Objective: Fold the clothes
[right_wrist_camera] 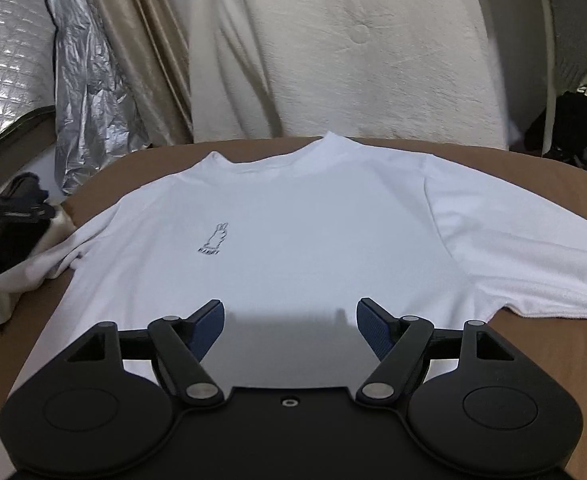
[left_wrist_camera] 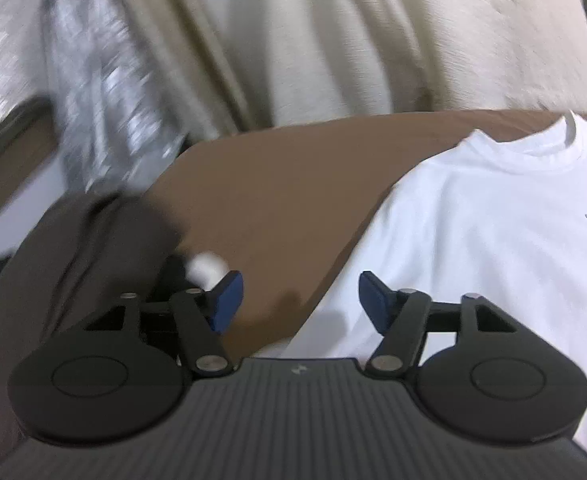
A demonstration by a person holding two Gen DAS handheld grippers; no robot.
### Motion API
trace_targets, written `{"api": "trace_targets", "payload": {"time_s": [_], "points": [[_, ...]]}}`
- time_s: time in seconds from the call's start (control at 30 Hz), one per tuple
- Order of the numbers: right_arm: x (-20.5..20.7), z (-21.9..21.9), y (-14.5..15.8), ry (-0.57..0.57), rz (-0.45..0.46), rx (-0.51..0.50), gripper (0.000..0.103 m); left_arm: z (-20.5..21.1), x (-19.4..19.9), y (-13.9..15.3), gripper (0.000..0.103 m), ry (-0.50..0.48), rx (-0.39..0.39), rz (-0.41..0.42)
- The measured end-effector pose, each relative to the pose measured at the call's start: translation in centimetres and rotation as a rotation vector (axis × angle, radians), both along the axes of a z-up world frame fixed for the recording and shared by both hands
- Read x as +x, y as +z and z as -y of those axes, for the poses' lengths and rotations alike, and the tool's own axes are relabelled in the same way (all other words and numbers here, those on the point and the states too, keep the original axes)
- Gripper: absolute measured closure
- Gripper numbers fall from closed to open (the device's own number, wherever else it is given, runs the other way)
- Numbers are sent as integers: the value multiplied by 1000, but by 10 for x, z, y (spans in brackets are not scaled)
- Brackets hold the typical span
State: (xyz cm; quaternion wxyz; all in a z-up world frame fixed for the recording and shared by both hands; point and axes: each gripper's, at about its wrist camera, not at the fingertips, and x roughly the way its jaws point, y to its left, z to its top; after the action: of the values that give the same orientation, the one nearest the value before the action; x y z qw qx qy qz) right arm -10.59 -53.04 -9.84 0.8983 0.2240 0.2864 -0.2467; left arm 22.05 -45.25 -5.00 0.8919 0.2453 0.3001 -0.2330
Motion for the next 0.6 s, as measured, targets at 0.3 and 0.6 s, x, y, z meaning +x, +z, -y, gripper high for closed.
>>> {"api": "trace_targets", "payload": {"time_s": [0.3,0.6], "points": [[-9,-26,13,-4,38,51,25,-152,-45,7,26,201,63,24],[-8,-49,12,45,6,11,25,-191,-56,-69,27,282,121,-46]]}}
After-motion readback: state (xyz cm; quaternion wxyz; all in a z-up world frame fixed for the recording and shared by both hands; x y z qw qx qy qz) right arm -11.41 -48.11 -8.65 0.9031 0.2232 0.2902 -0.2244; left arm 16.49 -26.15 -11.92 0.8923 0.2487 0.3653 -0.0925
